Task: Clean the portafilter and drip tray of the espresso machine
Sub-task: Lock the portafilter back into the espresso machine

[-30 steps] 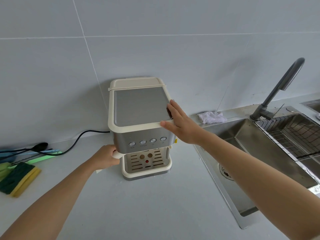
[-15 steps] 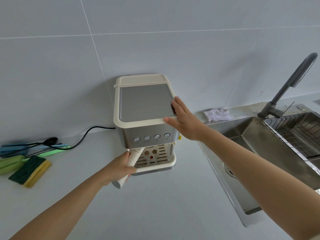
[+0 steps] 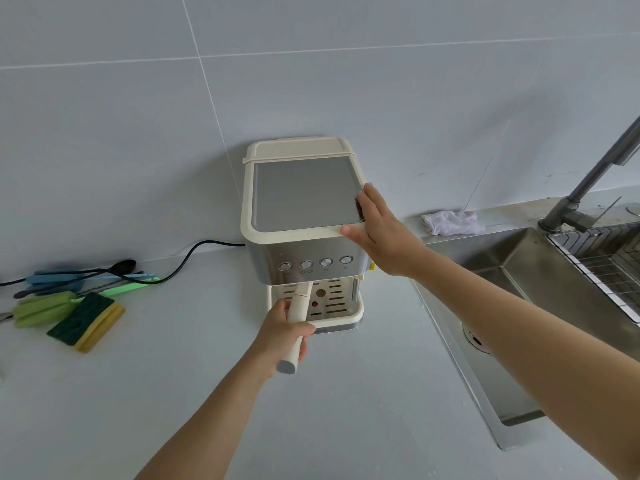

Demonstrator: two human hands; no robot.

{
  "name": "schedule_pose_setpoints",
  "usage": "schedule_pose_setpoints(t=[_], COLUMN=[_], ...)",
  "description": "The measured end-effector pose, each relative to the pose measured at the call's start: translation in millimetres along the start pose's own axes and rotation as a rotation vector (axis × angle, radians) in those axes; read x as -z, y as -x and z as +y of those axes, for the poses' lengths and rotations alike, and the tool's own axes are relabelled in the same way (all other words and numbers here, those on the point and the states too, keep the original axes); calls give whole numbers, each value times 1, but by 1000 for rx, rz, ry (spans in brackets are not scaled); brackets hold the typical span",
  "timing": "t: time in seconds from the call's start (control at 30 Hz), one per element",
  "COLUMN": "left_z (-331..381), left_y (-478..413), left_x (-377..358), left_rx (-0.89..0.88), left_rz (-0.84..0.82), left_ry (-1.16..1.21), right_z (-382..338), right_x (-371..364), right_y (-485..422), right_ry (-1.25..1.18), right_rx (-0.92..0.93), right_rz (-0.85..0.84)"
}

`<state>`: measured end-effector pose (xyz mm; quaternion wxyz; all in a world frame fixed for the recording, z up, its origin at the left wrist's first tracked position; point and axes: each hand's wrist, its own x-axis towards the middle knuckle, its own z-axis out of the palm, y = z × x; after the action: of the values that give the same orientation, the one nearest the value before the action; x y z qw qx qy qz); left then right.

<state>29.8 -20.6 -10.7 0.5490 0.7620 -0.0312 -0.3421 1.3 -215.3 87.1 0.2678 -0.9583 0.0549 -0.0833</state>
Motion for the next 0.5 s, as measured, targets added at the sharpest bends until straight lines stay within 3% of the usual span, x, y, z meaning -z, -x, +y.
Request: schedule_pose_setpoints(t=[0.5], left_z=[-1], left_y=[3], left_x=[-27], left_rx=[-27], left_rz=[213], left_ry=[37], right_z=[0], right_x=[-4], right_y=[1], right_ry=[-1], right_rx=[-9], right_rz=[14])
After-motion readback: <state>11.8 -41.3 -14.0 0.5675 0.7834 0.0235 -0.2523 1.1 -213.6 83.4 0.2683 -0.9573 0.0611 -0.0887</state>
